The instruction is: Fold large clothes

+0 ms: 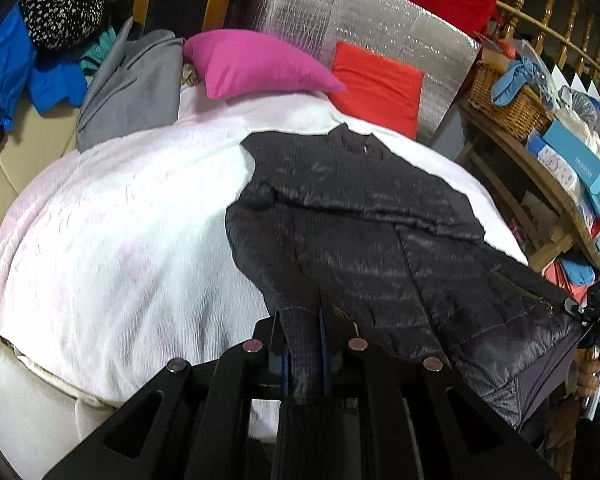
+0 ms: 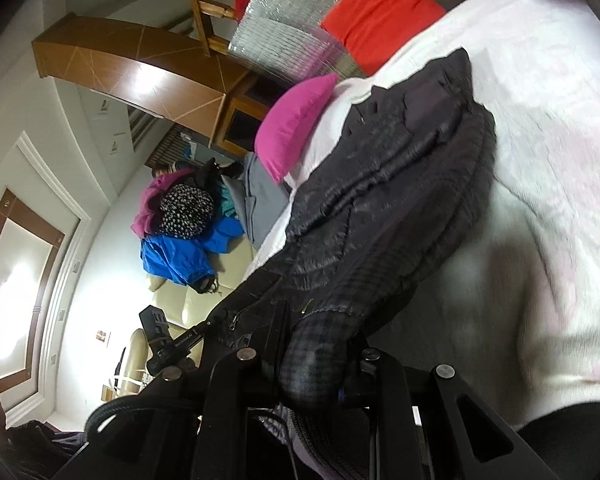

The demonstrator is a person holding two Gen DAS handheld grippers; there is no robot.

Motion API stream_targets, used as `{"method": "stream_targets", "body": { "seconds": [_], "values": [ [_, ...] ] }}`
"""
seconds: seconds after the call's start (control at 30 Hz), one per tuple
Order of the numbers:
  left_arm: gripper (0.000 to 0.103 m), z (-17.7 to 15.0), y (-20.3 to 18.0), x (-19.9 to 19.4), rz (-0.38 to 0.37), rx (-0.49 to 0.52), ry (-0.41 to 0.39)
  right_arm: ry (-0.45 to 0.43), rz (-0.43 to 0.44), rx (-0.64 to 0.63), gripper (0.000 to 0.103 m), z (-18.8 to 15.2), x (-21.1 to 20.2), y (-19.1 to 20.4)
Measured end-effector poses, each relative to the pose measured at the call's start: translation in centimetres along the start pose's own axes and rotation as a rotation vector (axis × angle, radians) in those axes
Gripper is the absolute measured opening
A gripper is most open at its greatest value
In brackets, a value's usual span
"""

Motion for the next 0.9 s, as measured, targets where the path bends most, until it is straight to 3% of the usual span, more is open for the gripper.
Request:
{"method": "stream_targets", "body": {
  "seconds": [0.47, 0.9],
  "values": [
    [0.012, 5.5, 0.9, -0.8, -0.030, -0.063, -0.079, -0.122, 0.015, -0.050, 0.019, 6.2, -1.3, 2.5],
    [0.012, 10.6, 0.0, 0.2, 0.080, -0.088, -0.132, -0.211, -0.018, -0.014, 0.019, 12.3, -1.3, 2.7]
  ]
}}
Point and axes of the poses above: each gripper's, at about its wrist camera, not at the fingertips, and x roughly the way its jaws point, y to its left, z to its top, the point moved 7 cm from there along x, roughly the way its jaws point, and after that the axes turned 12 degrees about y, right-handed, at the moved point
